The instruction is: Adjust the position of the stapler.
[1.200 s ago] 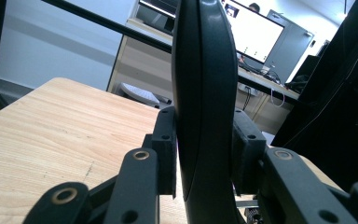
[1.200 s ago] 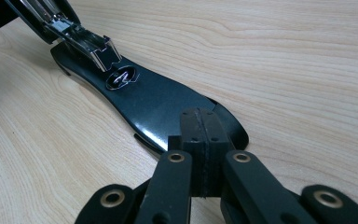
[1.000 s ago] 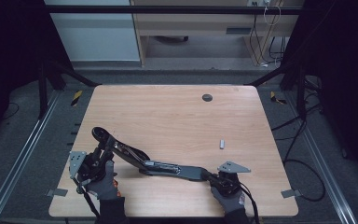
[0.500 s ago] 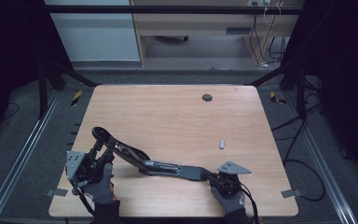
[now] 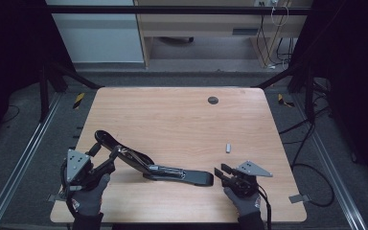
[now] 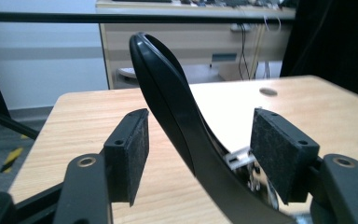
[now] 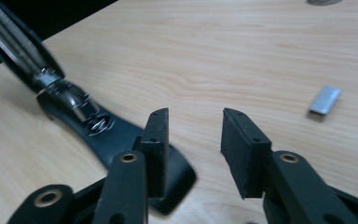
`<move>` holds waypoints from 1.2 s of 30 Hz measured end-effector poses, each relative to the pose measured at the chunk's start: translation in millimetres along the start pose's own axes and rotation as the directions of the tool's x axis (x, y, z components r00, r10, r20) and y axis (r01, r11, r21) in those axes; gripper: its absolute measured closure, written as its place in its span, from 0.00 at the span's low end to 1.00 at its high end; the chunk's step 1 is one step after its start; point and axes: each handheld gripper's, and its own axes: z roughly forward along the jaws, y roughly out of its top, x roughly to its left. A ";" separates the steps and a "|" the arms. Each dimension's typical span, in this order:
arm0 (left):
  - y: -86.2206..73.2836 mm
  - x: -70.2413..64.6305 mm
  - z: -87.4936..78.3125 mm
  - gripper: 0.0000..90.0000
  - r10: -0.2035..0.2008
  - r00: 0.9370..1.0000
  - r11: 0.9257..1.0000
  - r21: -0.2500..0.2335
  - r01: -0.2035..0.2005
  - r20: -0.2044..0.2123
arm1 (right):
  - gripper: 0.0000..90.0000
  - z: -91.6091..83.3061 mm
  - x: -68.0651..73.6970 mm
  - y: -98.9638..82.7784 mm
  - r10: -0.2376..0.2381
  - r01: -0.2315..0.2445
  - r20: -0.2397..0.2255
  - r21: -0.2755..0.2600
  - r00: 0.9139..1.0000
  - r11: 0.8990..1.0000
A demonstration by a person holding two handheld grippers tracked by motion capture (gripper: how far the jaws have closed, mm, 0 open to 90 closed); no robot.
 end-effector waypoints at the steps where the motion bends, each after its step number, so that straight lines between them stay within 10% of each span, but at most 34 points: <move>1: -0.9 0.4 -1.9 0.40 0.010 1.000 1.000 0.008 -0.010 0.006 | 0.67 -1.2 -2.2 0.9 0.004 -0.004 0.007 -0.008 1.000 1.000; 23: -57.4 26.2 -5.8 0.41 0.079 0.997 0.984 0.160 -0.079 0.004 | 0.69 -10.8 -43.4 64.6 -0.001 -0.014 0.221 0.065 0.975 0.998; 36: -75.3 35.1 10.7 0.50 0.083 0.996 0.968 0.239 -0.071 -0.041 | 0.77 32.0 -57.4 65.8 -0.019 -0.032 0.275 0.181 0.961 0.983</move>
